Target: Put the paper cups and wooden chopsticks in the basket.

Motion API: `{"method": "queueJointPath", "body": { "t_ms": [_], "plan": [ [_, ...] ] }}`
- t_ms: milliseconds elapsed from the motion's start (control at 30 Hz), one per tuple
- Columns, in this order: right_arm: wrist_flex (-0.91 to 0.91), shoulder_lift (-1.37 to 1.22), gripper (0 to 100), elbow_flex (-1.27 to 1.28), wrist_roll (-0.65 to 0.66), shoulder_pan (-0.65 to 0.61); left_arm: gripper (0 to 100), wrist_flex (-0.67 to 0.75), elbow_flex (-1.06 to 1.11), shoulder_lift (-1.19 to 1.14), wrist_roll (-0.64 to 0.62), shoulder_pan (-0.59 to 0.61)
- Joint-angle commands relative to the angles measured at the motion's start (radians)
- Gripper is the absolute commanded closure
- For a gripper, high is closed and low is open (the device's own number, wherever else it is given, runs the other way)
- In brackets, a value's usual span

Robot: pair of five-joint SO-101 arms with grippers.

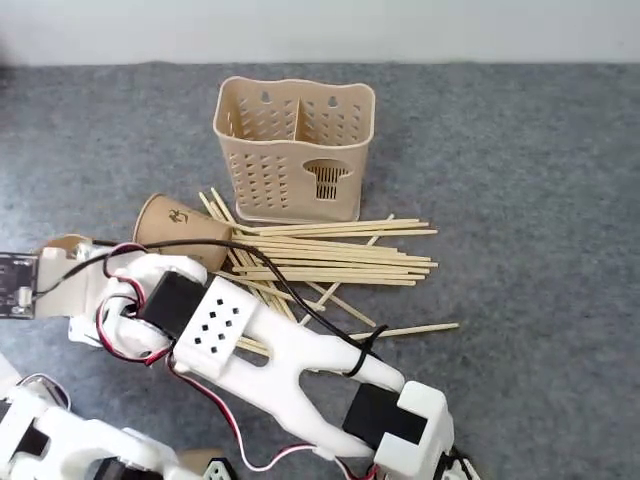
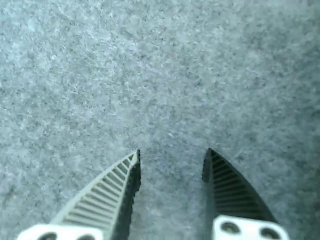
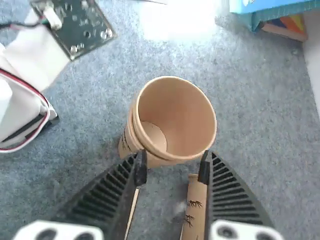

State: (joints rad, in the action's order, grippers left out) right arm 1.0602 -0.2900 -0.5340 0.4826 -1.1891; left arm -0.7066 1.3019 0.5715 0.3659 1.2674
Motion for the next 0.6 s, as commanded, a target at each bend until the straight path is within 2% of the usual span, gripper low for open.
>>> {"method": "queueJointPath", "body": {
  "t_ms": [0, 233, 433, 567],
  "plan": [
    [0.068, 0.042, 80.8, -0.132, -0.014, 0.019, 80, 0.008, 0.004, 0.020, -0.011, -0.002],
    [0.236, 0.058, 80.9, -0.210, -0.028, 0.159, 80, 0.008, 0.004, 0.020, -0.011, -0.002],
    [0.360, 0.056, 80.9, -0.210, -0.196, 0.306, 80, 0.008, 0.004, 0.020, -0.011, -0.002],
    [0.453, 0.050, 80.9, -0.209, -0.259, 0.354, 80, 0.008, 0.004, 0.020, -0.011, -0.002]
  ]
}}
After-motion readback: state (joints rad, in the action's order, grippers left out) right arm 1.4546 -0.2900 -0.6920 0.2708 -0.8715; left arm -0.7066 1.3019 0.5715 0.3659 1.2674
